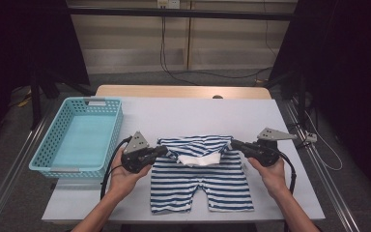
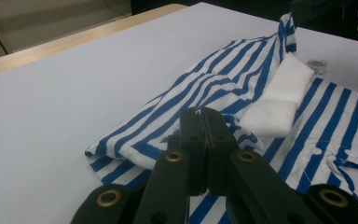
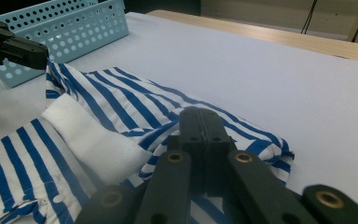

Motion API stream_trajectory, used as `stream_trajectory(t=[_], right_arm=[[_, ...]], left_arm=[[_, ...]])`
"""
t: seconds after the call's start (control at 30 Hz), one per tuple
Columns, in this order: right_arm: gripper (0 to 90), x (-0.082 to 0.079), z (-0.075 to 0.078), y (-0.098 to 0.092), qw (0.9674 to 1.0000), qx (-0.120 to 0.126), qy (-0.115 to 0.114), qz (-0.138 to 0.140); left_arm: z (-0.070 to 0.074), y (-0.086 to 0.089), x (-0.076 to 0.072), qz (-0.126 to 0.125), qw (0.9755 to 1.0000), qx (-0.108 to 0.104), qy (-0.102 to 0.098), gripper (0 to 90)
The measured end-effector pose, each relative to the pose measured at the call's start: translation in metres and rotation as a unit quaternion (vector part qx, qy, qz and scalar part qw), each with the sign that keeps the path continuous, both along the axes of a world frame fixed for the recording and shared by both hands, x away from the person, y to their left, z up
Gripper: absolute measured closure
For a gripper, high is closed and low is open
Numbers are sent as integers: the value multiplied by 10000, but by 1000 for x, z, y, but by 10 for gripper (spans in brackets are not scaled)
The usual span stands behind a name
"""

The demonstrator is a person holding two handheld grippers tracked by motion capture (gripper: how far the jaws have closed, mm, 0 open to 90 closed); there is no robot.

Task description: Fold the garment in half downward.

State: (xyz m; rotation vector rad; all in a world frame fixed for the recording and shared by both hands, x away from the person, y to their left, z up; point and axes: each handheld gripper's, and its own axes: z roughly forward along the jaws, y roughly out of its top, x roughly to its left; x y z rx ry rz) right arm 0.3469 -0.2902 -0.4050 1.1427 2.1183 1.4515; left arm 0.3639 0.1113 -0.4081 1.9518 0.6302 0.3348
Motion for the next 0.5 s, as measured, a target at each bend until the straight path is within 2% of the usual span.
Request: stream_trajectory(t=[0.27, 0.5], right_arm=[[900, -15, 5, -3, 9999, 110, -68, 93], [900, -28, 7, -4, 9997, 109, -127, 162]], left_arm=[[0, 7, -10, -63, 10000, -6, 30, 888], [1, 10, -22, -140, 9999, -67, 34, 888]])
